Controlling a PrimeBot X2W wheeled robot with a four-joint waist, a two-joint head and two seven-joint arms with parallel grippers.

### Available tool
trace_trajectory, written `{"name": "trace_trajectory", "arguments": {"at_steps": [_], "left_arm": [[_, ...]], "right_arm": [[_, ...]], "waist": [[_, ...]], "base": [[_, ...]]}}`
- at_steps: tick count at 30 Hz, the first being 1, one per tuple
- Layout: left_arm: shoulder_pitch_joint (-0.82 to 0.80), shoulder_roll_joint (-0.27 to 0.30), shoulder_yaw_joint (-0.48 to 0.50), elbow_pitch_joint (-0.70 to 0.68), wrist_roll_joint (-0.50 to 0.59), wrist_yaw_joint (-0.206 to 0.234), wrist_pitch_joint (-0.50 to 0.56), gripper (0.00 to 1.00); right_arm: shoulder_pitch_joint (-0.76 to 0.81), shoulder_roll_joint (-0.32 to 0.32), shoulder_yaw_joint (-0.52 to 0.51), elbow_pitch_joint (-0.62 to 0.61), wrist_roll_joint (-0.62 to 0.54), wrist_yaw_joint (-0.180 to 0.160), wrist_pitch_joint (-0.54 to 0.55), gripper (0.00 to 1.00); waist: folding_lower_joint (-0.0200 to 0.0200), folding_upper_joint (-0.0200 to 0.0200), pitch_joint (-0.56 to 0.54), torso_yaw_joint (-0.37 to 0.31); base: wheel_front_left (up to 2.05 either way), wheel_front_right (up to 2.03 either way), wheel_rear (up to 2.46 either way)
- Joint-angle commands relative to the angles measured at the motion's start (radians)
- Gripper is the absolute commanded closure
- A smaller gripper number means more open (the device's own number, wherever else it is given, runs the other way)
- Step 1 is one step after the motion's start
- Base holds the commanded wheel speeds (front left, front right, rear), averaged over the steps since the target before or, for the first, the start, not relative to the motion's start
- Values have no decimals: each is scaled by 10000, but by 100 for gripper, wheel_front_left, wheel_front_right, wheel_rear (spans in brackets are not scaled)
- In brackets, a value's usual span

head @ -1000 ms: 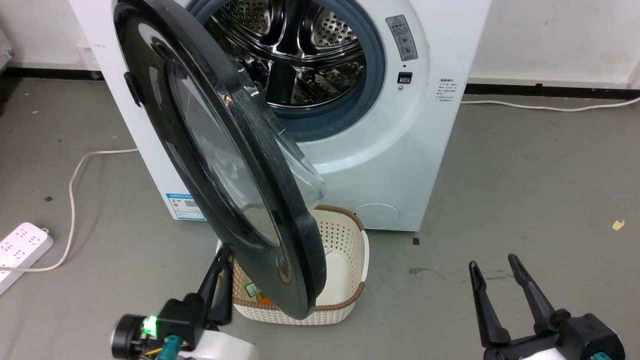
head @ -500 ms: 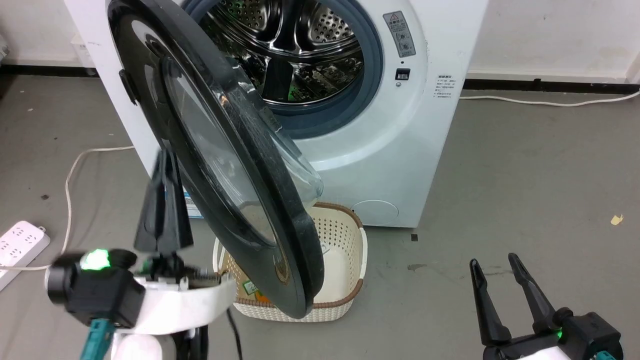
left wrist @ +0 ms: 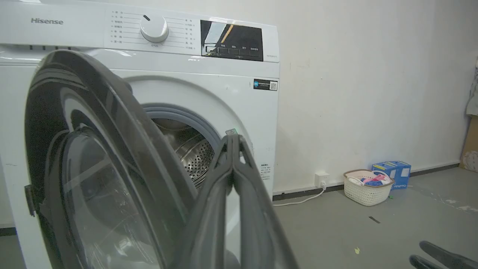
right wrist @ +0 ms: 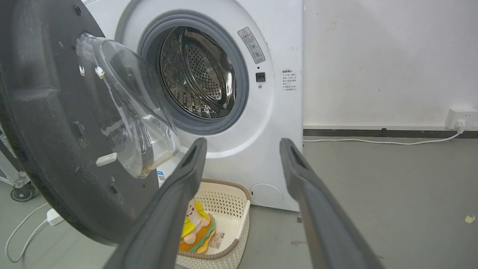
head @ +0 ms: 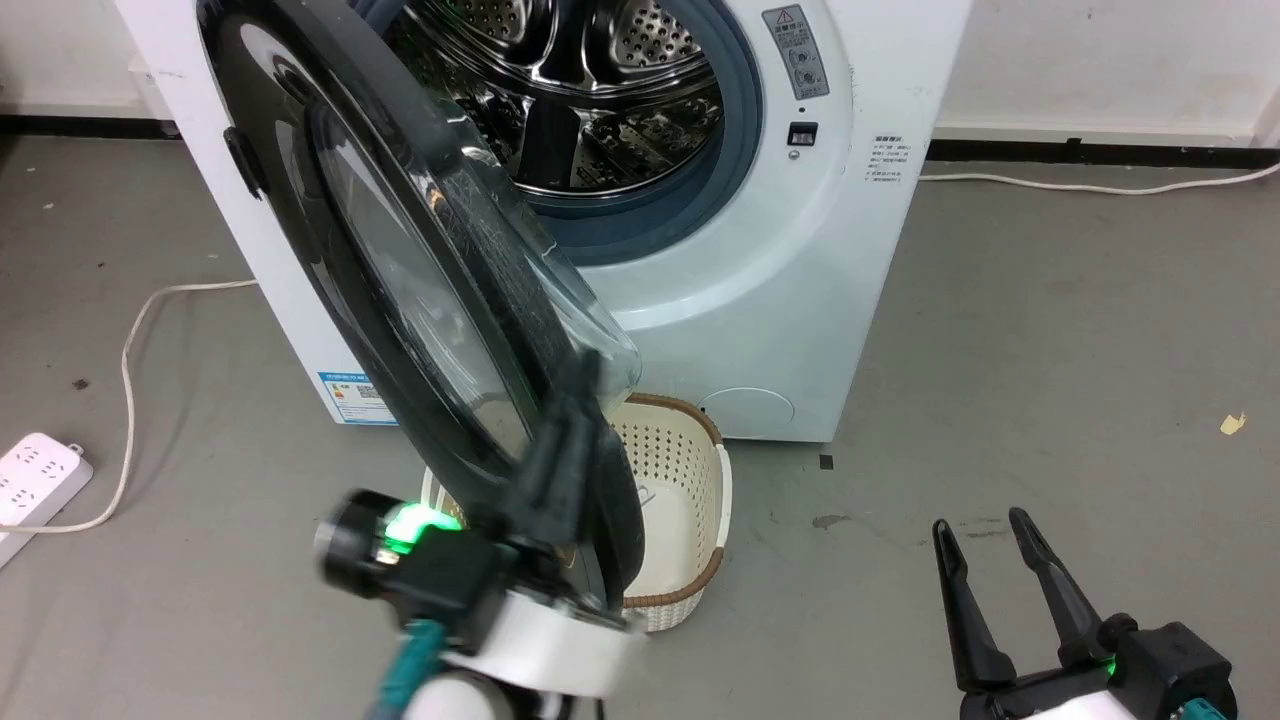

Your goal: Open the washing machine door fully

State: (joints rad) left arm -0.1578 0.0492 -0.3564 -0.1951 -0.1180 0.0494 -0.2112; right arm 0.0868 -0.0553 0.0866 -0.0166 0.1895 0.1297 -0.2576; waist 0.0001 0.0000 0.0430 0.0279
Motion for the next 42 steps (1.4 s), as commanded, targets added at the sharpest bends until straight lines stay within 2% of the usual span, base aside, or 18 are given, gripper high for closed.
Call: {"name": "trace_trajectory", "arguments": {"at_steps": [1, 9, 13, 14, 20, 30, 35, 42], "left_arm": [[143, 13, -265, 250, -98, -47, 111, 100], [-36, 12, -1040, 2002, -556, 49, 425, 100], [-197, 12, -1020, 2701, -755, 77, 443, 100], [-347, 11, -930, 3230, -892, 118, 364, 100], [-381, 16, -803, 3728, -1072, 196, 88, 100], [316, 178, -883, 3726, -1208, 280, -80, 100], [563, 367, -862, 3520, -1179, 408, -44, 100], [782, 587, -567, 3111, -1325, 668, 34, 100]], "right_arm": [[-141, 45, 9, 56, 31, 10, -41, 0], [-239, 48, -16, 101, 4, 10, -41, 0], [-263, 49, -37, 128, 3, 10, -41, 0], [-273, 49, -67, 156, 1, 10, -41, 0], [-206, 50, -87, 233, 25, 10, -41, 0], [10, 44, -88, 360, 99, 10, -41, 0], [73, 44, 16, 473, 174, 10, -41, 0], [78, 44, 203, 642, 294, 10, -41, 0]], "waist": [[-1, 0, 33, 14], [-1, 0, 251, 22], [-1, 0, 321, 32], [-1, 0, 359, 69], [-1, 0, 221, 405], [-1, 0, -207, 1903], [-1, 0, -316, 2804], [-1, 0, -369, 3665]], "base": [[0, 0, 0], [0, 0, 0], [0, 0, 0], [0, 0, 0], [0, 0, 0], [0, 0, 0], [0, 0, 0], [0, 0, 0]]}}
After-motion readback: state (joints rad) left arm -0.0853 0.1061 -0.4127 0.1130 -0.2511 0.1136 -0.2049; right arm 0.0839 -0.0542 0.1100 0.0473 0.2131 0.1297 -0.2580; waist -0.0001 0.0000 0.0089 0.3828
